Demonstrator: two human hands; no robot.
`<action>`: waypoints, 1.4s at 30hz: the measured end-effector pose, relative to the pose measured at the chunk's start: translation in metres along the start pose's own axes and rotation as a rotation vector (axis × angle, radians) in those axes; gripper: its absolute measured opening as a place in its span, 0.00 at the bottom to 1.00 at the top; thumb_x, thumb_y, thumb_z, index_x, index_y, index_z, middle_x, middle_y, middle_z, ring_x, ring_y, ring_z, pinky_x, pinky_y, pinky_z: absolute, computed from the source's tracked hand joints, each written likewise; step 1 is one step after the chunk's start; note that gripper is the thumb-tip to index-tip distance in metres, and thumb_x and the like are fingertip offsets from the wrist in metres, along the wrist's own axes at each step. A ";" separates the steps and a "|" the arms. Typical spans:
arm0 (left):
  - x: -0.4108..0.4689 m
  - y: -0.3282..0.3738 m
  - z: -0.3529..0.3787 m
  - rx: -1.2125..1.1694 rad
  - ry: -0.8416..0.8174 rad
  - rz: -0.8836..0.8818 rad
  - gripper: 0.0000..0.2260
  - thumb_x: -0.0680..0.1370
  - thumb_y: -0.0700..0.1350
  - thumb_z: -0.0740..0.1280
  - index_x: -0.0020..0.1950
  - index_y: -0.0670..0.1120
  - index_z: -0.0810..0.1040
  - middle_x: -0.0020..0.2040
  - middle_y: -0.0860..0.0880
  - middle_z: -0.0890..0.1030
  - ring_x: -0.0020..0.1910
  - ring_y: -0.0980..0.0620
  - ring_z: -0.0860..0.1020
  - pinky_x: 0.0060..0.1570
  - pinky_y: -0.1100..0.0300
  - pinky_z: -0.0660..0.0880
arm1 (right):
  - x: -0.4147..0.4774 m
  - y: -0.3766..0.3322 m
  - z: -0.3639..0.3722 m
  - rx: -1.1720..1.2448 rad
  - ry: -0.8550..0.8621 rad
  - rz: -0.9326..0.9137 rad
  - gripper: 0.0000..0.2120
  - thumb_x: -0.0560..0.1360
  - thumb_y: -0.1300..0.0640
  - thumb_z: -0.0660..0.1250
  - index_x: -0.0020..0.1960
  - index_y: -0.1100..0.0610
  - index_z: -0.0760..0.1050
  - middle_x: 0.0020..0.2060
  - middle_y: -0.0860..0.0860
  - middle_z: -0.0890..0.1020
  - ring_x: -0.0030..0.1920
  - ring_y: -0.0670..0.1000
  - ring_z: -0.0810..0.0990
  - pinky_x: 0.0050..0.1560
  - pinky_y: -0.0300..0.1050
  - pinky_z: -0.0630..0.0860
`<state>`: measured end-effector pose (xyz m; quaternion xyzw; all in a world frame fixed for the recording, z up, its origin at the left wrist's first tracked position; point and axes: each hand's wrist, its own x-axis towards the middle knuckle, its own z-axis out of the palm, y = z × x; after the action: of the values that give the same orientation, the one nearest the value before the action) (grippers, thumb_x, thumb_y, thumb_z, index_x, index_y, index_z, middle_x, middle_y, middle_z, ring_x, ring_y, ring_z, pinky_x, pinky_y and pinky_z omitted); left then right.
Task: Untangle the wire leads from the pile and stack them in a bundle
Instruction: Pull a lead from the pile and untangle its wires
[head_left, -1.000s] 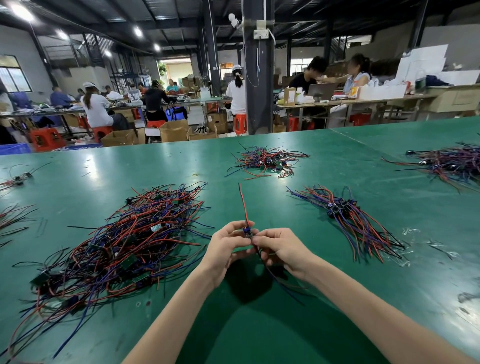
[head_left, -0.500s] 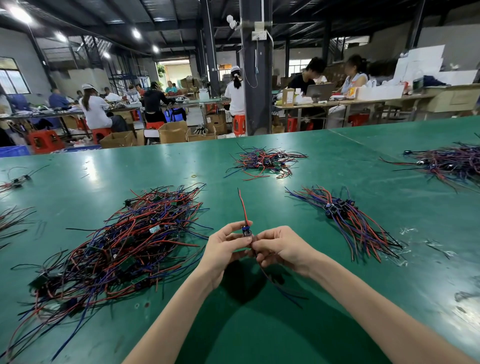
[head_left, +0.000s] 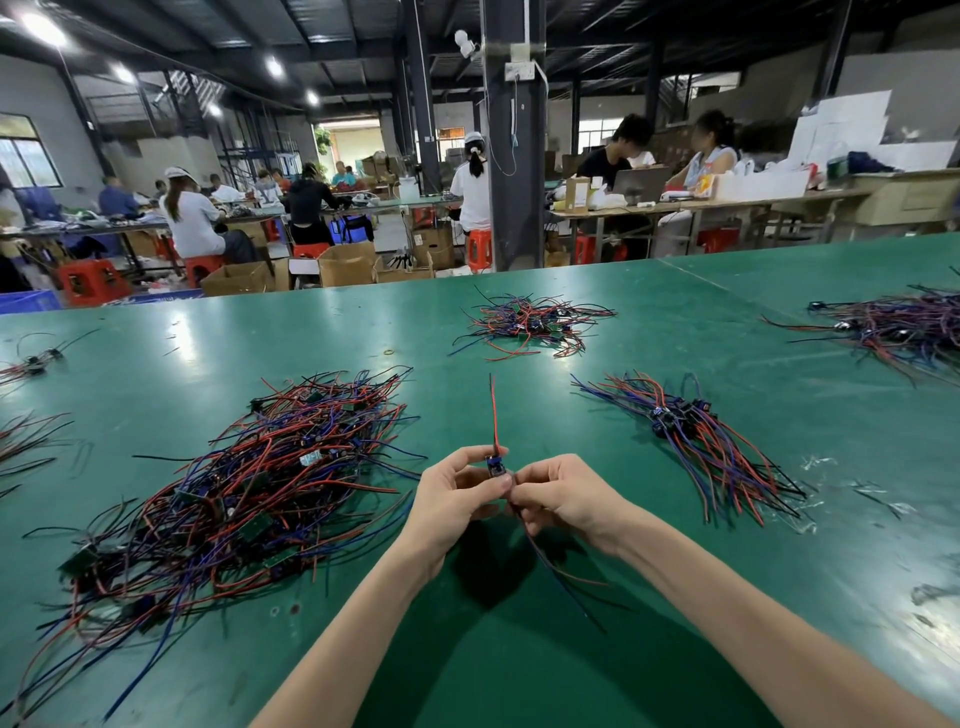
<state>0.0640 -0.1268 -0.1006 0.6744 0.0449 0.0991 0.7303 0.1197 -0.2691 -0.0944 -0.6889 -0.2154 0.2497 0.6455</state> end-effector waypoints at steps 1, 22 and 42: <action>0.000 -0.001 0.000 0.011 0.010 0.013 0.12 0.73 0.32 0.71 0.54 0.43 0.79 0.37 0.48 0.81 0.35 0.55 0.78 0.40 0.62 0.75 | 0.000 0.001 0.000 0.002 -0.003 0.007 0.09 0.75 0.69 0.64 0.38 0.62 0.77 0.24 0.48 0.78 0.24 0.43 0.73 0.27 0.35 0.73; 0.007 -0.007 -0.003 0.035 0.149 0.085 0.12 0.72 0.33 0.72 0.51 0.45 0.78 0.25 0.54 0.76 0.27 0.58 0.74 0.35 0.66 0.74 | -0.004 -0.001 0.006 -0.018 -0.056 0.075 0.09 0.76 0.65 0.64 0.38 0.63 0.76 0.24 0.52 0.78 0.19 0.43 0.69 0.20 0.34 0.65; 0.006 0.007 -0.010 -0.202 0.353 0.063 0.09 0.74 0.31 0.69 0.47 0.44 0.75 0.35 0.43 0.79 0.29 0.54 0.81 0.33 0.63 0.79 | -0.006 -0.001 0.013 0.032 -0.152 0.177 0.11 0.76 0.67 0.63 0.35 0.63 0.76 0.26 0.56 0.79 0.20 0.45 0.71 0.21 0.36 0.70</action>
<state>0.0674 -0.1152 -0.0937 0.5709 0.1409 0.2427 0.7716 0.1071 -0.2627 -0.0941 -0.6738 -0.1980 0.3605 0.6139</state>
